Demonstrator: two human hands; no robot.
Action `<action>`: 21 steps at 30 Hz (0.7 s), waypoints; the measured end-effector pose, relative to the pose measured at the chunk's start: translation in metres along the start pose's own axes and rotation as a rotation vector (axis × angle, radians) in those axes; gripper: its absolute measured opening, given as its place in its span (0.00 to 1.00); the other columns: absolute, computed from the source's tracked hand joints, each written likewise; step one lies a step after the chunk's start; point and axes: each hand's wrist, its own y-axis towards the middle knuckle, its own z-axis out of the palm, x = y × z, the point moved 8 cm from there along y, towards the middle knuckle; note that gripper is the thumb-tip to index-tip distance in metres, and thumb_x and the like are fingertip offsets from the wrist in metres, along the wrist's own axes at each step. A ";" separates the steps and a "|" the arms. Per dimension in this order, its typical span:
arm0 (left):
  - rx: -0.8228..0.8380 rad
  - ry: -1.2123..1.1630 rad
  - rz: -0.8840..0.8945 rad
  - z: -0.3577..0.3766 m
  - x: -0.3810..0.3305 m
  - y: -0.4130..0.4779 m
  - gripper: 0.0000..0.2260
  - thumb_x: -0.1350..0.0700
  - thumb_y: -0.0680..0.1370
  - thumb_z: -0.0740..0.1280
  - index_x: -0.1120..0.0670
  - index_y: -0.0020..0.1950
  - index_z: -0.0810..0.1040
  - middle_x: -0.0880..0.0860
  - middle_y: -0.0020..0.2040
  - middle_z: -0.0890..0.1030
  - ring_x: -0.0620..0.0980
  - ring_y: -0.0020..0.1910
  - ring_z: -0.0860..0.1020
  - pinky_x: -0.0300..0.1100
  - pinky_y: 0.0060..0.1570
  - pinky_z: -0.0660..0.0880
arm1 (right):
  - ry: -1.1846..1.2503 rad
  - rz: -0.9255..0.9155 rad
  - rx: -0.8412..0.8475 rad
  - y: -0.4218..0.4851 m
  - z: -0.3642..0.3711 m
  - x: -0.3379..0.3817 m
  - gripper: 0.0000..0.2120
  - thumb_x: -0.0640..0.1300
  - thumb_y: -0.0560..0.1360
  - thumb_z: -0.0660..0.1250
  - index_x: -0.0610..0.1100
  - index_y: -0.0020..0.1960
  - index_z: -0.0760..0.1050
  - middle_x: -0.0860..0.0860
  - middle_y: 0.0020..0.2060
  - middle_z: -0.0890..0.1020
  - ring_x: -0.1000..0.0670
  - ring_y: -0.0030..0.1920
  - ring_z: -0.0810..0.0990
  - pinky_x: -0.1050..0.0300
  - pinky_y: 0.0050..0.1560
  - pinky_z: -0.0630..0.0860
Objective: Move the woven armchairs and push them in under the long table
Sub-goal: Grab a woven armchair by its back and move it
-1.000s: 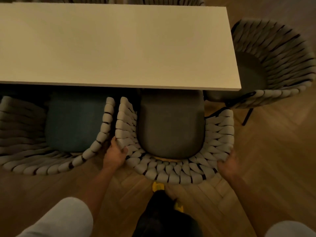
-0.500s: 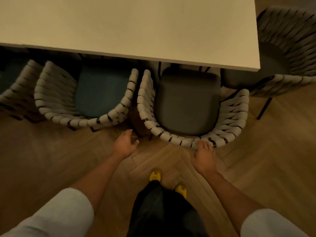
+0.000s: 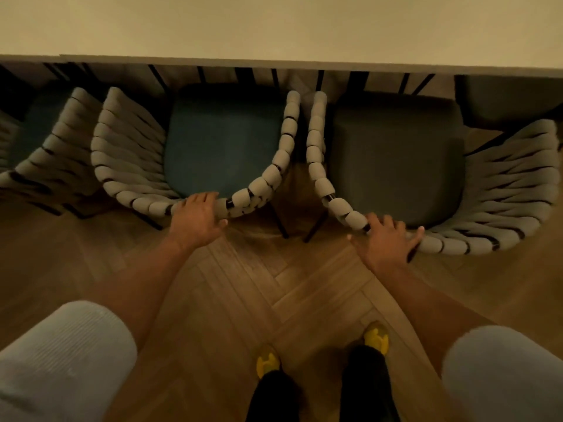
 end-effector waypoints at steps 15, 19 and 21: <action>0.205 0.090 -0.029 0.042 0.030 0.063 0.14 0.47 0.74 0.71 0.42 0.59 0.78 0.47 0.46 0.78 0.50 0.43 0.78 0.49 0.46 0.78 | -0.155 0.296 0.188 0.031 -0.006 0.002 0.04 0.44 0.79 0.65 0.52 0.47 0.74 0.50 0.39 0.73 0.41 0.55 0.80 0.24 0.71 0.59; 0.195 0.090 -0.031 0.041 0.031 0.065 0.12 0.46 0.74 0.70 0.41 0.57 0.78 0.45 0.43 0.75 0.50 0.41 0.76 0.50 0.47 0.80 | -0.176 0.292 0.241 0.036 -0.007 0.003 0.04 0.44 0.78 0.68 0.51 0.50 0.73 0.49 0.43 0.74 0.41 0.57 0.80 0.23 0.71 0.60; 0.192 0.087 -0.028 0.039 0.031 0.066 0.12 0.46 0.74 0.70 0.41 0.57 0.78 0.45 0.43 0.74 0.50 0.42 0.78 0.52 0.48 0.81 | -0.183 0.278 0.261 0.037 -0.007 0.005 0.06 0.45 0.77 0.69 0.50 0.49 0.71 0.48 0.47 0.77 0.40 0.59 0.79 0.22 0.71 0.59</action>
